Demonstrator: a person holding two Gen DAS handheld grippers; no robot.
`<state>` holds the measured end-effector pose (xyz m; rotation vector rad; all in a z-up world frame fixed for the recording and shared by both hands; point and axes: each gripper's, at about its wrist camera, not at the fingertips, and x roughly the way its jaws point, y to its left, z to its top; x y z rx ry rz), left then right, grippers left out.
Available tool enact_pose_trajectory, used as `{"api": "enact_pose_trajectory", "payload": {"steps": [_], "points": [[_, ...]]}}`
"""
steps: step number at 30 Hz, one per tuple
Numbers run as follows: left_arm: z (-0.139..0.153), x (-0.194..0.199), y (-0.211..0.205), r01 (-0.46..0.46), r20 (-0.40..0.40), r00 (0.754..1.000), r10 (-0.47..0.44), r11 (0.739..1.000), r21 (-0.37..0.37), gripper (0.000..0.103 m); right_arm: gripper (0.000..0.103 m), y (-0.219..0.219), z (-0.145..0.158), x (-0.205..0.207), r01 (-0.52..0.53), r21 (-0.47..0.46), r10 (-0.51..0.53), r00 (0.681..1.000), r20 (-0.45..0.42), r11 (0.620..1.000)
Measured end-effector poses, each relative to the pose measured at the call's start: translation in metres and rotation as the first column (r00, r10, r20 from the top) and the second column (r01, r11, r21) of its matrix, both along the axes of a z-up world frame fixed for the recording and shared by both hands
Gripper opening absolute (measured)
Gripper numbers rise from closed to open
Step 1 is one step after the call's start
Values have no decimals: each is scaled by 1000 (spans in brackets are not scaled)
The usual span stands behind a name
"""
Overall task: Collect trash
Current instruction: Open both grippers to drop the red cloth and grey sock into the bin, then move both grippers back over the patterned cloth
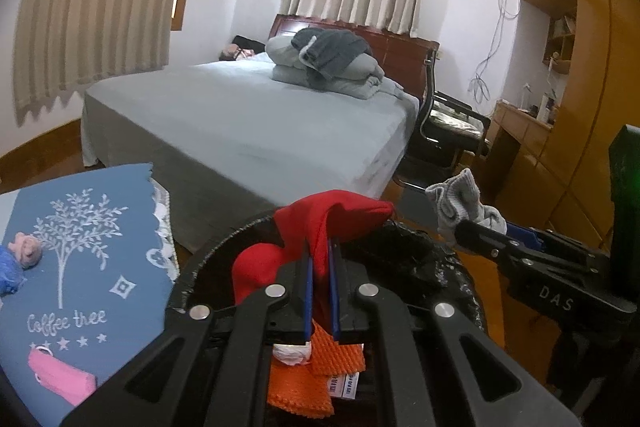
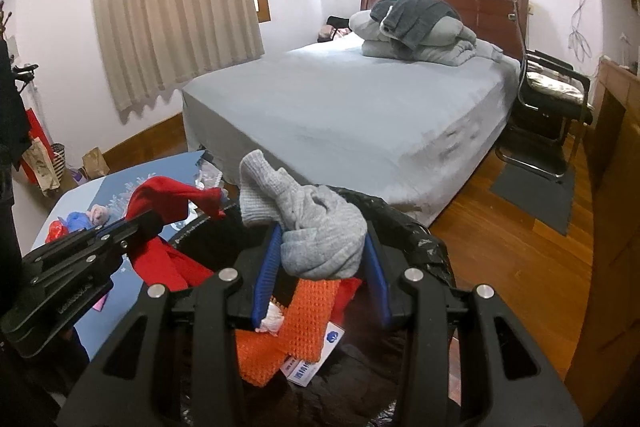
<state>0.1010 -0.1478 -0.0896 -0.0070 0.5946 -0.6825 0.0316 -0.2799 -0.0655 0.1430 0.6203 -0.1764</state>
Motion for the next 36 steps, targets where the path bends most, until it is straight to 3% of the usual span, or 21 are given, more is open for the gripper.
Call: {"api": "enact_pose_trajectory", "payload": {"steps": [6, 9, 11, 13, 17, 21, 27, 36], "points": [[-10, 7, -4, 19, -47, 999, -19, 1000, -6, 12, 42, -5, -8, 1, 18, -1, -18, 1000, -20, 1000], [-13, 9, -2, 30, -68, 997, -31, 999, -13, 34, 47, -7, -9, 2, 29, 0, -29, 999, -25, 1000], [-13, 10, 1, 29, -69, 997, -30, 999, -17, 41, 60, -7, -8, 2, 39, -4, -39, 999, -21, 999], [-12, 10, 6, 21, -61, 998, -21, 1000, -12, 47, 65, -8, -7, 1, 43, -6, -43, 999, -15, 999], [-6, 9, 26, -43, -23, 999, 44, 999, 9, 68, 86, -7, -6, -1, 48, -11, -48, 999, 2, 999], [-1, 11, 56, -133, 17, 991, 133, 991, 28, 82, 92, 1, -3, -2, 24, -11, -24, 999, 21, 1000], [2, 15, 117, -275, 53, 961, 272, 960, 51, 87, 94, 28, 0, 8, -45, 3, 45, 999, 30, 999], [-1, 14, 204, -454, 73, 890, 449, 887, 83, 88, 94, 100, 0, 40, -208, 31, 207, 978, 37, 978]]}}
